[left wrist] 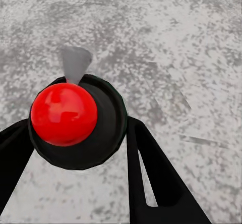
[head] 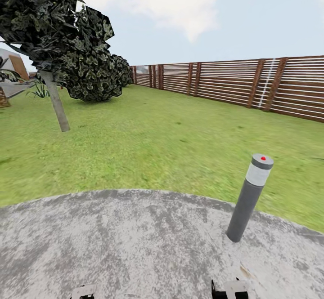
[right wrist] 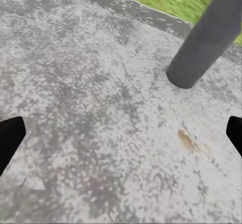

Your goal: Pick up the pesticide atomizer in the garden and spray insectifuge to fully cover both potted plants in the garden.

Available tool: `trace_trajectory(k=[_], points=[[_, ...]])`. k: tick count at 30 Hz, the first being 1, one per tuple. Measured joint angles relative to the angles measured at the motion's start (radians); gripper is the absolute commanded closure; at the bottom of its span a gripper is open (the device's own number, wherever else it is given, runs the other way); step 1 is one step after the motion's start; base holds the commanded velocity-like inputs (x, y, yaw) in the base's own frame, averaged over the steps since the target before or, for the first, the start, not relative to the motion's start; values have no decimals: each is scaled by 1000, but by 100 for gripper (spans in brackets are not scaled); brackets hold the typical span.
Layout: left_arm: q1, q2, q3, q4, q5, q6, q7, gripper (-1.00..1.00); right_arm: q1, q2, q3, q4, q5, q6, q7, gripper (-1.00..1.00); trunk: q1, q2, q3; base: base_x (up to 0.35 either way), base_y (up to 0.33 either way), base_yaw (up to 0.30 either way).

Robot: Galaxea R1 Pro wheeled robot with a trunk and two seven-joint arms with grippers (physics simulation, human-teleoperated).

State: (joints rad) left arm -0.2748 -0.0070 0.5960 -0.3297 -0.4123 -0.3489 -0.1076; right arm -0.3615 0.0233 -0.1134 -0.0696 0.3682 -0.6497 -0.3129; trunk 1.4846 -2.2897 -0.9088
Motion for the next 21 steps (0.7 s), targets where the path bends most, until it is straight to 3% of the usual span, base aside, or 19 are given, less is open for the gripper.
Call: trace_trajectory(k=[21], points=[[0, 0, 0, 0, 0, 0, 0, 100, 0, 0, 0, 0, 0, 0, 0, -100, 0, 0, 0, 338, 0, 278]])
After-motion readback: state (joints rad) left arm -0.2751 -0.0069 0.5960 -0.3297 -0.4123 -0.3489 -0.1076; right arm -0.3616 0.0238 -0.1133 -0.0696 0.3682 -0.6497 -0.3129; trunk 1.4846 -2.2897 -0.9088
